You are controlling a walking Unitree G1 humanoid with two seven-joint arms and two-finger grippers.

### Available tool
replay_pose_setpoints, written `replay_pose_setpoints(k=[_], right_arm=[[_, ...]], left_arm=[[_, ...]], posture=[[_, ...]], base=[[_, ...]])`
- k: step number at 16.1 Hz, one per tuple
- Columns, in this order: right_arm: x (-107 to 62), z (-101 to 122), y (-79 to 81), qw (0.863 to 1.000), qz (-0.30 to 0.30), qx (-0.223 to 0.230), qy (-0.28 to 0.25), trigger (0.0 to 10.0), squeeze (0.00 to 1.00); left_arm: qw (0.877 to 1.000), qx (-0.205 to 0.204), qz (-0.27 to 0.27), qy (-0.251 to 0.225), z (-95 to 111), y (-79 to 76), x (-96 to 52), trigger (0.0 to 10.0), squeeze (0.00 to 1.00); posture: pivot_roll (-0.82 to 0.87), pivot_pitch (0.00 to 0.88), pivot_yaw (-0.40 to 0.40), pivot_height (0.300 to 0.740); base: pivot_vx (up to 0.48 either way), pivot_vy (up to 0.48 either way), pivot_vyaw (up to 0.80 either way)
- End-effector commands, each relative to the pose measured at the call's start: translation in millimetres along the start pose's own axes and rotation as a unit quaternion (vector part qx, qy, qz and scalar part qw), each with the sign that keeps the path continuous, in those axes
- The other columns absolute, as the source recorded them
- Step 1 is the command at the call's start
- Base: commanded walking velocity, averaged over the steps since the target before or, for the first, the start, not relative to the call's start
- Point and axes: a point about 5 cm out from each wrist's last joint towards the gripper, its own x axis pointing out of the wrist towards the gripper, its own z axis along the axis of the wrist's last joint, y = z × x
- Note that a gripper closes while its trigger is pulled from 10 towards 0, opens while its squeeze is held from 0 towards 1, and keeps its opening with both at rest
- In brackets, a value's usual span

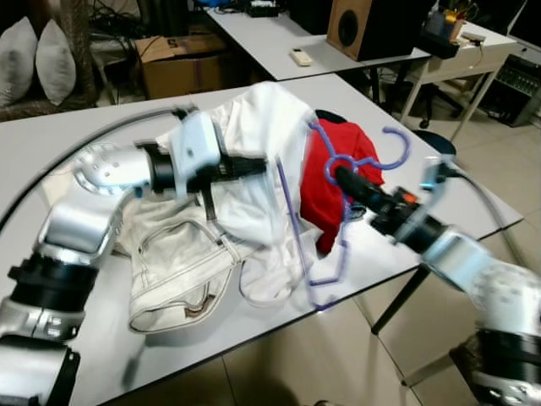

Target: Hang hanger

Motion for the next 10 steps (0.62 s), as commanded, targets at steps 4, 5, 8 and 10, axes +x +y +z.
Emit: replay_pose_setpoints(k=[4, 5, 8, 10], right_arm=[[12.4, 8, -11.2, 0.995, -0.010, 0.075, -0.060, 10.0, 0.00], [14.2, 9, -11.8, 0.994, -0.009, 0.082, -0.065, 10.0, 0.00], [23.1, 14, -14.5, 0.988, -0.008, 0.119, -0.095, 10.0, 0.00], [30.0, 17, -17.3, 0.983, -0.013, 0.143, -0.117, 10.0, 0.00]], left_arm=[[0.999, -0.013, -0.027, 0.036, -7, -7.1, -3.4, 0.0, 0.00], [0.999, -0.015, -0.030, 0.040, -7, -7.6, -3.7, 0.0, 0.00], [0.997, -0.018, -0.040, 0.060, -12, -9.0, -4.9, 0.0, 0.00], [0.995, -0.028, -0.053, 0.082, -18, -11.6, -8.6, 0.0, 0.00]], posture=[[-0.18, 0.000, -0.033, 0.740], [-0.18, 0.000, -0.032, 0.740], [-0.18, 0.000, -0.029, 0.740], [-0.19, 0.000, -0.020, 0.740]], base=[[0.000, 0.000, 0.00], [0.000, 0.000, 0.00], [0.000, 0.000, 0.00], [0.000, 0.000, 0.00]])
